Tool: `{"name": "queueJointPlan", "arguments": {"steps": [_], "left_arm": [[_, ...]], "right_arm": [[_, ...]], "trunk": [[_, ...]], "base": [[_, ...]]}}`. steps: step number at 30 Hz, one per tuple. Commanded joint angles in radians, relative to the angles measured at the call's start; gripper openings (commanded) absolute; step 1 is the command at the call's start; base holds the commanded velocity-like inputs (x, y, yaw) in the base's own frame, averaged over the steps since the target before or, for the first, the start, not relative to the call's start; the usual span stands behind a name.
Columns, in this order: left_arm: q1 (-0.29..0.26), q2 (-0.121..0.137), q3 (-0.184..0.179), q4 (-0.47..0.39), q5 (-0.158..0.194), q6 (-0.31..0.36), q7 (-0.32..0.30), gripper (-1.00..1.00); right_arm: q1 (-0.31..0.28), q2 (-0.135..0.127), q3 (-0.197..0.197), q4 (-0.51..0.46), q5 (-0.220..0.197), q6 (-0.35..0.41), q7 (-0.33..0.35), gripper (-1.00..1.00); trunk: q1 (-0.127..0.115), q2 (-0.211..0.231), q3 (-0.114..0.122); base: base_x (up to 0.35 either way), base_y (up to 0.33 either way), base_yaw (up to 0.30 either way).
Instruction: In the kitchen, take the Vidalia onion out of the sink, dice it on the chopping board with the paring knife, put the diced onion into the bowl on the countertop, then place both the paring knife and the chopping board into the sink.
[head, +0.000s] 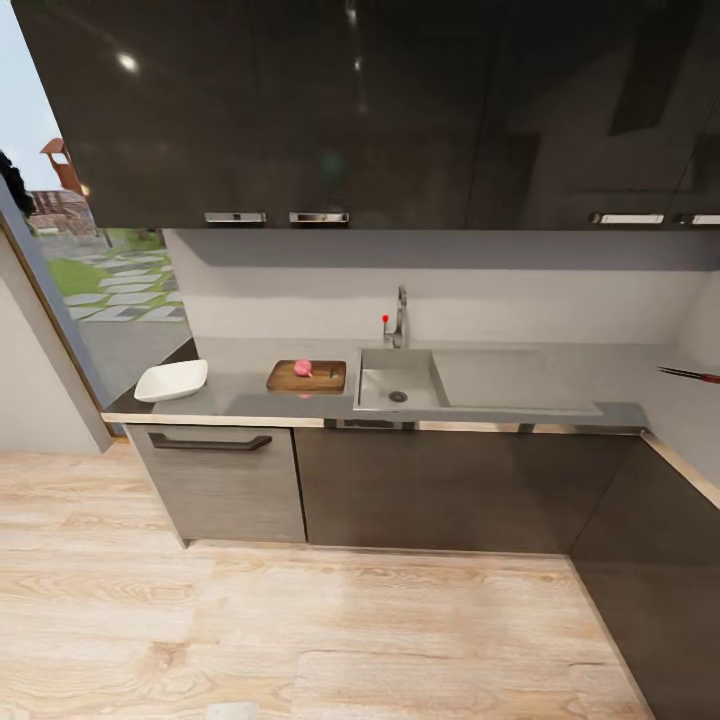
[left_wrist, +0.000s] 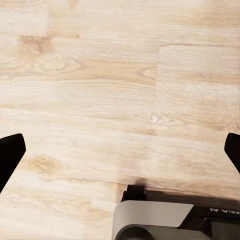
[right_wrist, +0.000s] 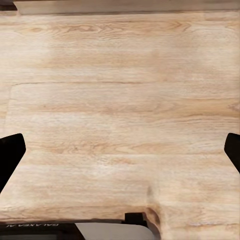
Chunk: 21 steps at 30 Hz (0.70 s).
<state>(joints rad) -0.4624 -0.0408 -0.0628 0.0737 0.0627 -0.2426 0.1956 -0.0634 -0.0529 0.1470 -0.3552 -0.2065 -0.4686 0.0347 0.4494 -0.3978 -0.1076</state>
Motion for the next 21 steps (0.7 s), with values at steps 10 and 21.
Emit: {"name": "queueJointPlan", "arguments": {"steps": [10, 21], "left_arm": [[-0.002, -0.001, -0.007, 0.005, 0.006, -0.007, 0.002, 1.0], [-0.001, -0.001, -0.007, 0.005, 0.006, -0.007, 0.002, 1.0]], "right_arm": [[-0.001, -0.001, 0.006, 0.001, -0.01, -0.004, 0.004, 1.0], [-0.001, -0.001, 0.006, 0.002, -0.01, -0.004, 0.005, 1.0]], "trunk": [[0.001, -0.002, -0.002], [0.001, -0.002, -0.002]], "base": [[0.0, 0.0, 0.0], [0.0, 0.0, 0.0]]}}
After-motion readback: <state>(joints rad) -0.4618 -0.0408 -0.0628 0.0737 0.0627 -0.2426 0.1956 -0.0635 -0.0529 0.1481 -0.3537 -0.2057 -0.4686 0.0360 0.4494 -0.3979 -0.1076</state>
